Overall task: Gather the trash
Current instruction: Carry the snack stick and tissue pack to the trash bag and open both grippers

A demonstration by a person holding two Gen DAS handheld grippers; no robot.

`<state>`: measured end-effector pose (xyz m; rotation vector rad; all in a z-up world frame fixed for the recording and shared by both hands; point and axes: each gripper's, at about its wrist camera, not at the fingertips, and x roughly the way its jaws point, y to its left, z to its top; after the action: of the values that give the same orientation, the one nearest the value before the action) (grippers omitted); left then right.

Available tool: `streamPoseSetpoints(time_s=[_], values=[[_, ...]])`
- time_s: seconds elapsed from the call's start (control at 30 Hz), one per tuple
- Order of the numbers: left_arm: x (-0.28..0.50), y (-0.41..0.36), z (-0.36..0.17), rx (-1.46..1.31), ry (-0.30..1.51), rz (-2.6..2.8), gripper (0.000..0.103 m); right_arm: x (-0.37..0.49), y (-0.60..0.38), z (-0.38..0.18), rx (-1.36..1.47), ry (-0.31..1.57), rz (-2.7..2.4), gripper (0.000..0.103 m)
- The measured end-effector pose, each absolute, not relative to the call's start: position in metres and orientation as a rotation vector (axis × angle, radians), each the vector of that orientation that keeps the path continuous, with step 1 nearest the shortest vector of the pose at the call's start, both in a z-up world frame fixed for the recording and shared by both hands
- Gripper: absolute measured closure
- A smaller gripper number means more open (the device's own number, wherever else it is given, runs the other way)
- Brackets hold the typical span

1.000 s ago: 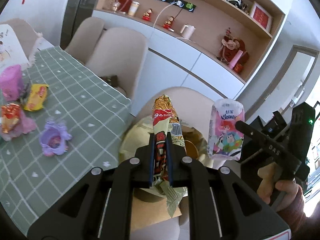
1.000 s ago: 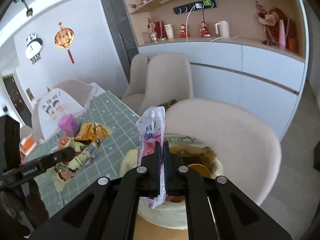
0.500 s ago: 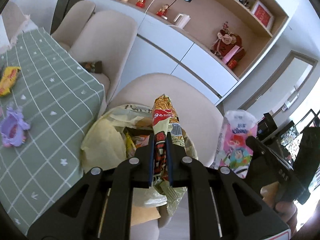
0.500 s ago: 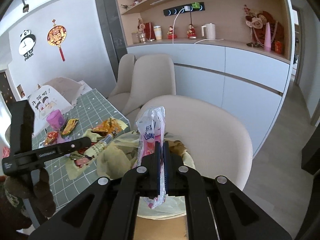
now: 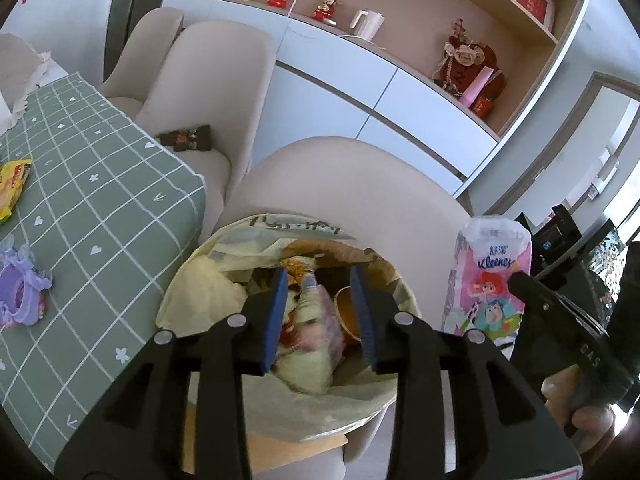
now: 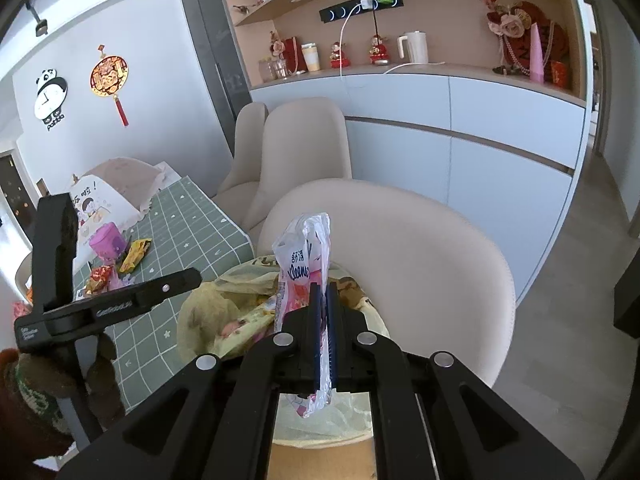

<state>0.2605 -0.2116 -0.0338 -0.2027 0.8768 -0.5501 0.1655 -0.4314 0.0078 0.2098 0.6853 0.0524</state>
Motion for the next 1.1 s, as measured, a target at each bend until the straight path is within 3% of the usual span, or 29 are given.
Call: streamPoseSetpoints(time_s=[0.27, 0.73, 1.1], values=[[0.237, -0.160, -0.024, -0.182, 0.829, -0.435, 0.064, 0.203, -0.398, -0.007, 0.202, 0.728, 0.132, 0.098], [0.194, -0.025, -0.056, -0.220, 0.881, -0.173, 0.062, 0.257, -0.331, -0.080, 0.107, 0.924, 0.198, 0.098], [0.191, 0.005, -0.061, -0.263, 0.886, -0.118, 0.062, 0.262, -0.340, -0.110, 0.132, 0.996, 0.165, 0.097]])
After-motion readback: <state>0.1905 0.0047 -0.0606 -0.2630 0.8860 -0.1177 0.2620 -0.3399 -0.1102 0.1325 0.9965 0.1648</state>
